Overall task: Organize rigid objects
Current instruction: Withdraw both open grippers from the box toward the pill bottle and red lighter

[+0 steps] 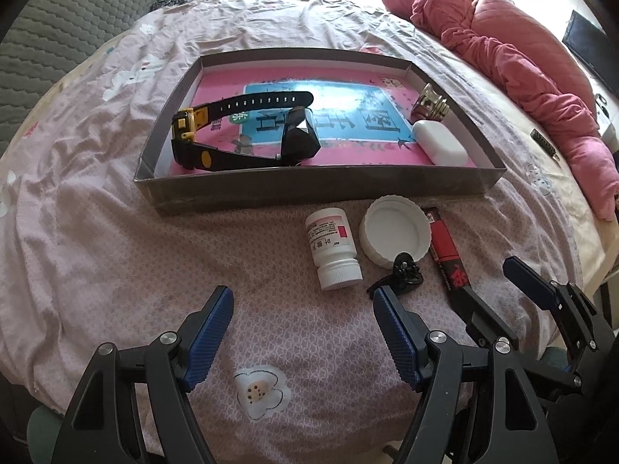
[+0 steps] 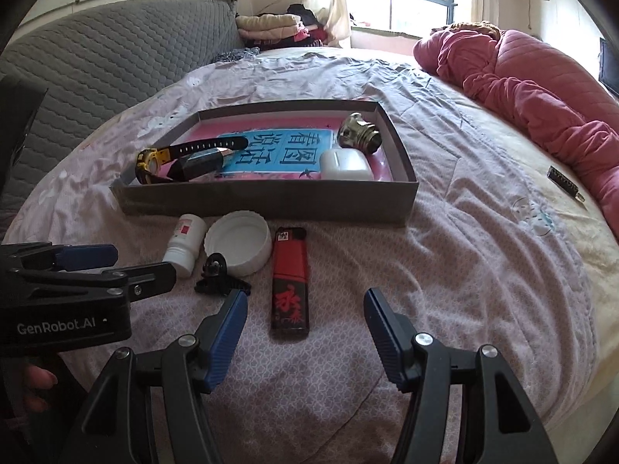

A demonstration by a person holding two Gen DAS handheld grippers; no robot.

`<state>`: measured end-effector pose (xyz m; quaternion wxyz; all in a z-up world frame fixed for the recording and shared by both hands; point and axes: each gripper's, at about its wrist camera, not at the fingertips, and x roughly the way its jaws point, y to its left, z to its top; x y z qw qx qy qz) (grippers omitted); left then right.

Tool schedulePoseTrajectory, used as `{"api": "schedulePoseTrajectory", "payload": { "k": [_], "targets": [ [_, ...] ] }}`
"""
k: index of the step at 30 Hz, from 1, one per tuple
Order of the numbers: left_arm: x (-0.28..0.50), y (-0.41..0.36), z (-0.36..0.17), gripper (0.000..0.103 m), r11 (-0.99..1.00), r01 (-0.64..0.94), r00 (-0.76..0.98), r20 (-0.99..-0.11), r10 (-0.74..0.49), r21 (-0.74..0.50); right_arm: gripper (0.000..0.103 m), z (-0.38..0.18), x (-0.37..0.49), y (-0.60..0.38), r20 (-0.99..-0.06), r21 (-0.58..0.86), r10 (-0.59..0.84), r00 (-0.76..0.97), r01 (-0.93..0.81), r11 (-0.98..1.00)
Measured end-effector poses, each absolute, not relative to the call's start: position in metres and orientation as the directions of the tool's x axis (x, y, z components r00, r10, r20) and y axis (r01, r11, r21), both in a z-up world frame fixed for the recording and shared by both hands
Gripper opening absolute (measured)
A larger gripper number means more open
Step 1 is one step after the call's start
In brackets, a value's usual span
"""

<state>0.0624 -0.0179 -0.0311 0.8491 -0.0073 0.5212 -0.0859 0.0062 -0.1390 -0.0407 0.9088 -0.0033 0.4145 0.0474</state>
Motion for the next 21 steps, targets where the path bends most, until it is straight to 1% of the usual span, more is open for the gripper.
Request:
{"api": "schedulePoseTrajectory", "payload": {
  "k": [14, 21],
  "targets": [
    [0.085, -0.025, -0.047, 0.076, 0.989, 0.115, 0.411, -0.902, -0.131, -0.092, 0.062, -0.053, 0.019, -0.132, -0.77, 0.009, 0.069, 0.634, -0.097, 0.995],
    [0.097, -0.016, -0.056, 0.076, 0.993, 0.078, 0.402, -0.908, -0.116, -0.093, 0.062, -0.061, 0.029, -0.131, -0.769, -0.004, 0.055, 0.637, -0.09, 0.996]
  ]
}}
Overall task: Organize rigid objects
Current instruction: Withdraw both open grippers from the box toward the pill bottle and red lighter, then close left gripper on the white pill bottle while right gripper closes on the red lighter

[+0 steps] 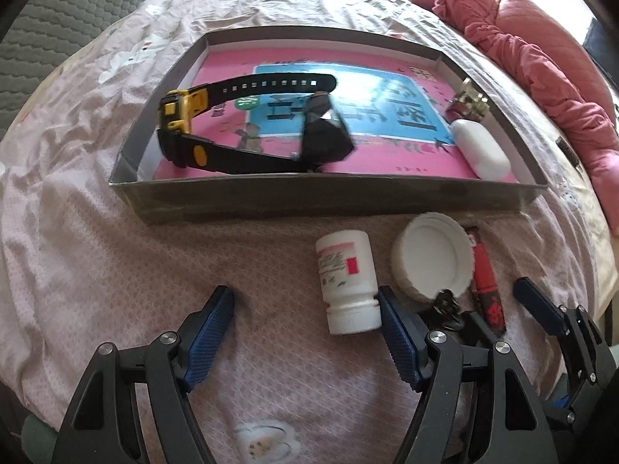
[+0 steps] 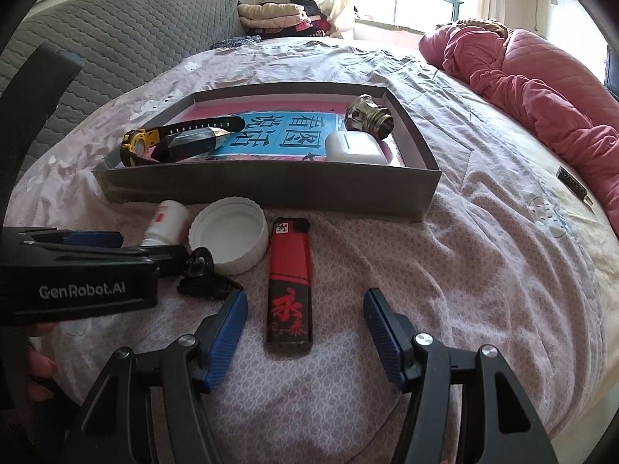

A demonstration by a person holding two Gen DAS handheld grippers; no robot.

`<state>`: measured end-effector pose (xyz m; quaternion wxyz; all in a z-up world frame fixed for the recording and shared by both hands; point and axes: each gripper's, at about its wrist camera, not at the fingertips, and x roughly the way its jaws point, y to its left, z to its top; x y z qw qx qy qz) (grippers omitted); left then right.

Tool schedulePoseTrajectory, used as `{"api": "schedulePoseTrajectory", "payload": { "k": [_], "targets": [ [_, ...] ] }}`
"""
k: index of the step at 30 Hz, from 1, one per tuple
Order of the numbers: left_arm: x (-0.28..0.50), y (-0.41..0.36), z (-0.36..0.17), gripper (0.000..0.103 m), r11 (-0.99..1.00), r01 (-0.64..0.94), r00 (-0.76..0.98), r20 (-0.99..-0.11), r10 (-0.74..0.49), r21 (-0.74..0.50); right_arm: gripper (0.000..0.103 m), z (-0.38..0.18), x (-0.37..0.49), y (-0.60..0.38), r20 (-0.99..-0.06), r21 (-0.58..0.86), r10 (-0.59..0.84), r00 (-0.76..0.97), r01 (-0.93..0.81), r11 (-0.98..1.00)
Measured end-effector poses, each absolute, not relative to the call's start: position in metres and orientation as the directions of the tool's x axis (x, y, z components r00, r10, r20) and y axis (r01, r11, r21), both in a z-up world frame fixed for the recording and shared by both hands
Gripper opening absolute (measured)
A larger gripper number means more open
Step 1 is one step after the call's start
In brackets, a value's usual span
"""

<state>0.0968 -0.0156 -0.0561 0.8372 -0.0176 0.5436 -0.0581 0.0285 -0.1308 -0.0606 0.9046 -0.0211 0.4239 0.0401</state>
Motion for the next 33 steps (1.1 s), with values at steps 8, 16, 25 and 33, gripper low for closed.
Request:
{"api": "schedulePoseTrajectory", "payload": {
  "k": [8, 16, 25, 33],
  "targets": [
    [0.101, -0.005, -0.058, 0.076, 0.99, 0.066, 0.413, -0.9, -0.139, -0.123, 0.062, -0.066, 0.041, -0.13, -0.757, -0.017, 0.051, 0.652, -0.098, 0.995],
    [0.102, -0.006, -0.059, 0.076, 0.987, 0.064, 0.426, -0.89, -0.161, -0.148, 0.045, -0.071, 0.05, -0.129, -0.75, -0.004, 0.079, 0.656, -0.123, 0.992],
    [0.103, -0.009, -0.06, 0.061, 0.986, 0.094, 0.433, -0.886, -0.166, -0.138, 0.023, -0.071, 0.055, -0.141, -0.749, 0.045, 0.101, 0.655, -0.103, 0.994],
    [0.102, 0.006, -0.061, 0.039, 0.984, 0.07, 0.446, -0.877, -0.178, -0.164, 0.023, -0.066, 0.055, -0.156, -0.736, 0.128, 0.148, 0.661, -0.079, 0.989]
  ]
}}
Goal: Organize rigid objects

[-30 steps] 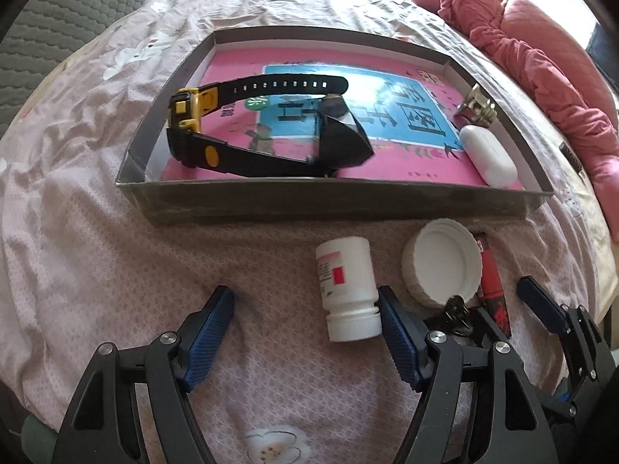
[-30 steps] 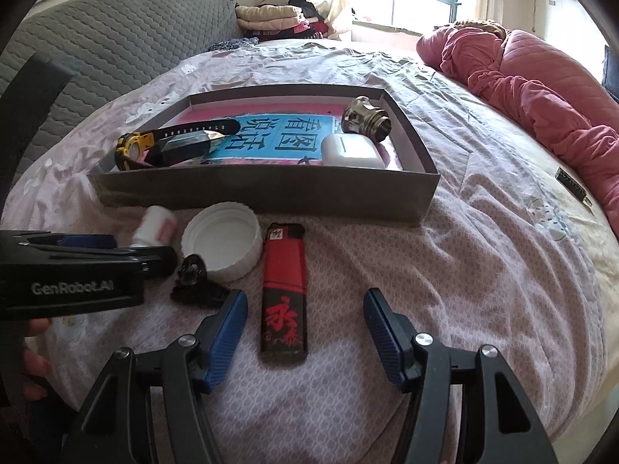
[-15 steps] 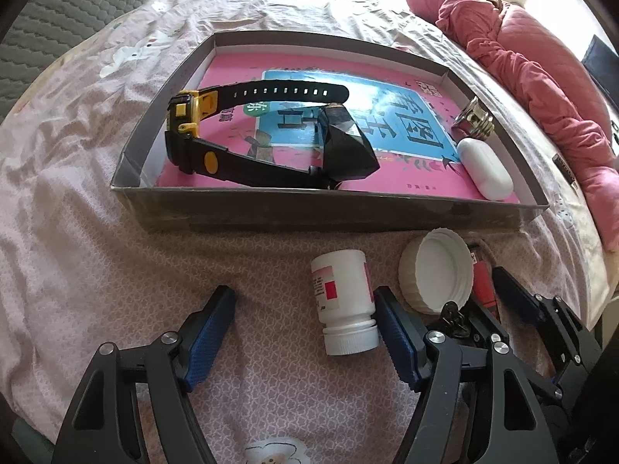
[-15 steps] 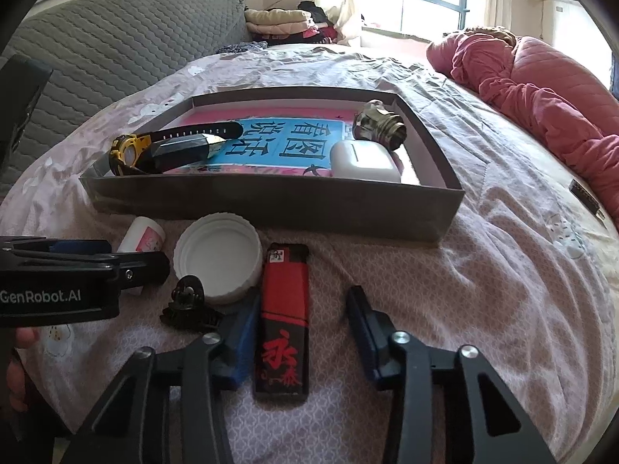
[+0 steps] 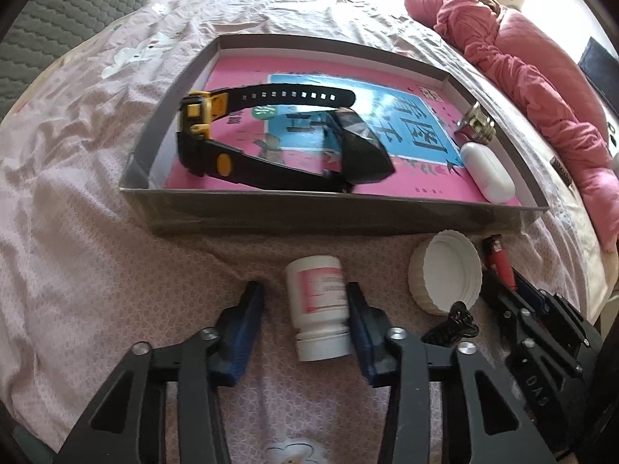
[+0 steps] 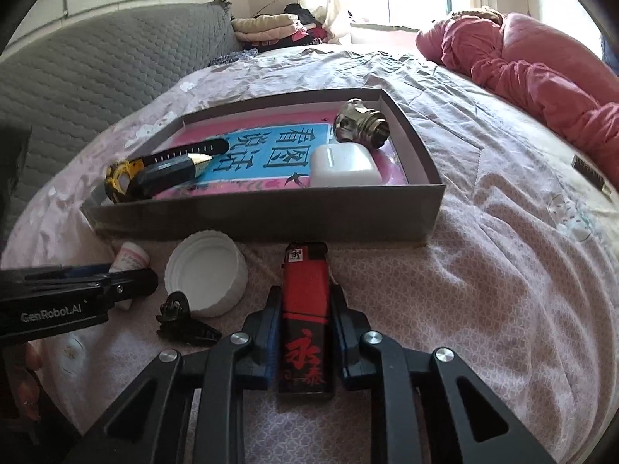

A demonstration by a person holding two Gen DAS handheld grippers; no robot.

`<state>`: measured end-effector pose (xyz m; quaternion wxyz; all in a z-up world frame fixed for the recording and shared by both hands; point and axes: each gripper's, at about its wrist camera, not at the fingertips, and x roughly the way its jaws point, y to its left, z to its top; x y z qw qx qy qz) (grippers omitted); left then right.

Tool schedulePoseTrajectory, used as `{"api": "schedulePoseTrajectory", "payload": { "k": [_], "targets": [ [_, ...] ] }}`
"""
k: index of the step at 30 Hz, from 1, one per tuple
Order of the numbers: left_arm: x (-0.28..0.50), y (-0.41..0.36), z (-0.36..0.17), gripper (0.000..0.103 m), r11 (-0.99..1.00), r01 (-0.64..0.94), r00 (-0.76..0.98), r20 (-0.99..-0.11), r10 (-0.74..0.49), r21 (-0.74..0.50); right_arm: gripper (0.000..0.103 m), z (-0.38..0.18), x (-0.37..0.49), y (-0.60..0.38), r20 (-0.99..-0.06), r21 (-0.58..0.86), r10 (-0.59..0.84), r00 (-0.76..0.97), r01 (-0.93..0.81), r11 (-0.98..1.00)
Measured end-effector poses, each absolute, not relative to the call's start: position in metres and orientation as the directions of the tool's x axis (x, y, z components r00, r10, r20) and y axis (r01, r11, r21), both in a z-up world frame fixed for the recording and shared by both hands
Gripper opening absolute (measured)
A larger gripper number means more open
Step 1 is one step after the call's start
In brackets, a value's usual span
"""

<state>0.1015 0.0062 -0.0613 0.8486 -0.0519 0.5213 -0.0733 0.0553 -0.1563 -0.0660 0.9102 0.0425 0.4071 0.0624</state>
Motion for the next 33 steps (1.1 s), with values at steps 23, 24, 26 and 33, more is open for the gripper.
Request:
{"api": "schedulePoseTrajectory", "payload": {
  "k": [23, 24, 26, 33],
  "targets": [
    [0.084, 0.015, -0.026, 0.027, 0.972, 0.084, 0.508, -0.83, -0.23, -0.217, 0.023, -0.046, 0.048, -0.168, -0.656, 0.226, 0.219, 0.723, -0.089, 0.97],
    [0.083, 0.016, -0.024, 0.027, 0.972, 0.084, 0.509, -0.829, -0.23, -0.218, 0.023, -0.045, 0.047, -0.168, -0.653, 0.228, 0.221, 0.725, -0.09, 0.969],
    [0.081, 0.017, -0.021, 0.027, 0.972, 0.084, 0.515, -0.825, -0.23, -0.219, 0.023, -0.043, 0.046, -0.169, -0.645, 0.231, 0.222, 0.731, -0.091, 0.969],
    [0.078, 0.022, -0.01, 0.027, 0.972, 0.082, 0.537, -0.812, -0.229, -0.22, 0.023, -0.036, 0.042, -0.173, -0.623, 0.238, 0.22, 0.751, -0.087, 0.967]
  ]
}}
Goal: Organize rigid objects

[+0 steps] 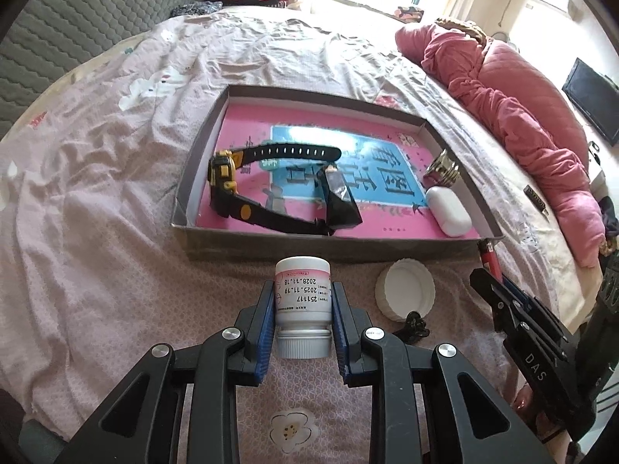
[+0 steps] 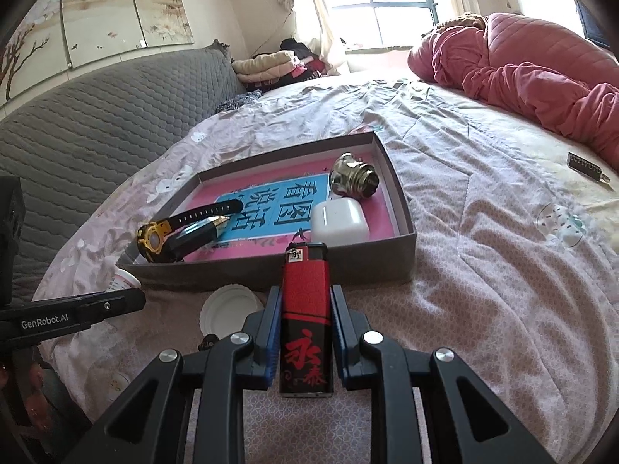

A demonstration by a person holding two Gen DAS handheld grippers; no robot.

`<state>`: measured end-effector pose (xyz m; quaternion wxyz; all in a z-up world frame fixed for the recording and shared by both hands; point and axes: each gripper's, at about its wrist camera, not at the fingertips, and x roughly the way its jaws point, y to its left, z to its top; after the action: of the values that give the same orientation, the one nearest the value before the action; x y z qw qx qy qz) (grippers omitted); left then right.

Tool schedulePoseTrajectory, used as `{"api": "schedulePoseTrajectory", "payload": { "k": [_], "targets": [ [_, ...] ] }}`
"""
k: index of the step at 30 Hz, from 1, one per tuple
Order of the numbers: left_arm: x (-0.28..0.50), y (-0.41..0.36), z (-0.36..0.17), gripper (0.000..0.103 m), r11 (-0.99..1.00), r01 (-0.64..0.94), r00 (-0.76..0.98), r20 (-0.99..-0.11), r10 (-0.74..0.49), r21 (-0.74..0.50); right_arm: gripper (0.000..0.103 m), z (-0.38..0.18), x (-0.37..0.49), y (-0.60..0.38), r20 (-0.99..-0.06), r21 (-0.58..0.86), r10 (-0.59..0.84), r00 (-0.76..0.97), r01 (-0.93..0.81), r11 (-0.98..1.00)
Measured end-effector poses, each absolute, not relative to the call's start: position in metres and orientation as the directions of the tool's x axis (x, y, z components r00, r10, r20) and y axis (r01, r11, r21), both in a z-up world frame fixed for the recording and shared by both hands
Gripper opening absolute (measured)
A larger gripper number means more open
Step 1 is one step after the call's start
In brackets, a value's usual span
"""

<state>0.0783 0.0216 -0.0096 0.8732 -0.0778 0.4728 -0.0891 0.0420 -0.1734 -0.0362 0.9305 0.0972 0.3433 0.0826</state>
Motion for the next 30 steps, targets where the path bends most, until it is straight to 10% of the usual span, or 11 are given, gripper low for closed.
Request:
{"api": "schedulePoseTrajectory", "payload": {
  "k": [30],
  "targets": [
    [0.127, 0.018, 0.005, 0.027, 0.975, 0.096, 0.577, -0.787, -0.22, -0.203, 0.023, -0.021, 0.035, -0.18, -0.586, 0.222, 0.198, 0.786, -0.08, 0.972]
  ]
}}
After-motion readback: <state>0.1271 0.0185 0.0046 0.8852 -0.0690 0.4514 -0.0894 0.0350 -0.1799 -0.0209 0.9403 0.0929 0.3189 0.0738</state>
